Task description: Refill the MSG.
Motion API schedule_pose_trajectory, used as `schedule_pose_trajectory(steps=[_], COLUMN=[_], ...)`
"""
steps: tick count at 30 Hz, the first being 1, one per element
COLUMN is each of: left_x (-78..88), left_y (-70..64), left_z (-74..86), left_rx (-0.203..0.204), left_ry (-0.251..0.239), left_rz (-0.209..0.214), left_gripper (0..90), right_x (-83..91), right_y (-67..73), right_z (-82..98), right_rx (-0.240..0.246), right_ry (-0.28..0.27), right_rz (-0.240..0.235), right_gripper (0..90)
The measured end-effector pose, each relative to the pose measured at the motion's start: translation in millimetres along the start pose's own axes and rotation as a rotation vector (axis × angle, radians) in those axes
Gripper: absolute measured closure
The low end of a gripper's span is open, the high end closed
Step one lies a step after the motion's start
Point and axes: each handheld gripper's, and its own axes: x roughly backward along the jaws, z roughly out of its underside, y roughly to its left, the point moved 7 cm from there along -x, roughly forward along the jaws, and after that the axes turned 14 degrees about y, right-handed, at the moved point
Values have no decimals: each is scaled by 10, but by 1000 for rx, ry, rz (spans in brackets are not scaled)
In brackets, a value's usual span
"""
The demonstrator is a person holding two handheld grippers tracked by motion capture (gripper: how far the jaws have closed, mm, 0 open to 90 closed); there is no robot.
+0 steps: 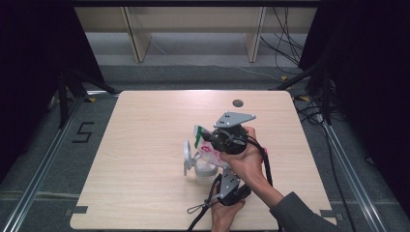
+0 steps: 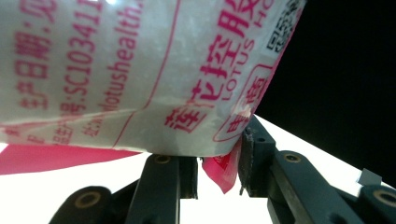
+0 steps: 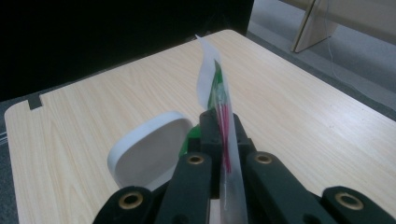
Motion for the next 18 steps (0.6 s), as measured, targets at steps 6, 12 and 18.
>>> schedule_pose_trajectory(steps=[6, 12, 18], left_x=[0, 0, 2], left_y=[0, -1, 7], left_z=[-1, -2, -4], left_rx=[-2, 1, 4], left_ry=[1, 0, -4], left_rz=[0, 3, 3], left_gripper=[712, 713, 714], right_x=[4, -16, -26], right_y=[-10, 6, 9], right_z=[-1, -3, -8], right_rx=[0, 8, 4], right_ry=[0, -1, 2], right_rz=[2, 9, 0], right_gripper=[900, 900, 900])
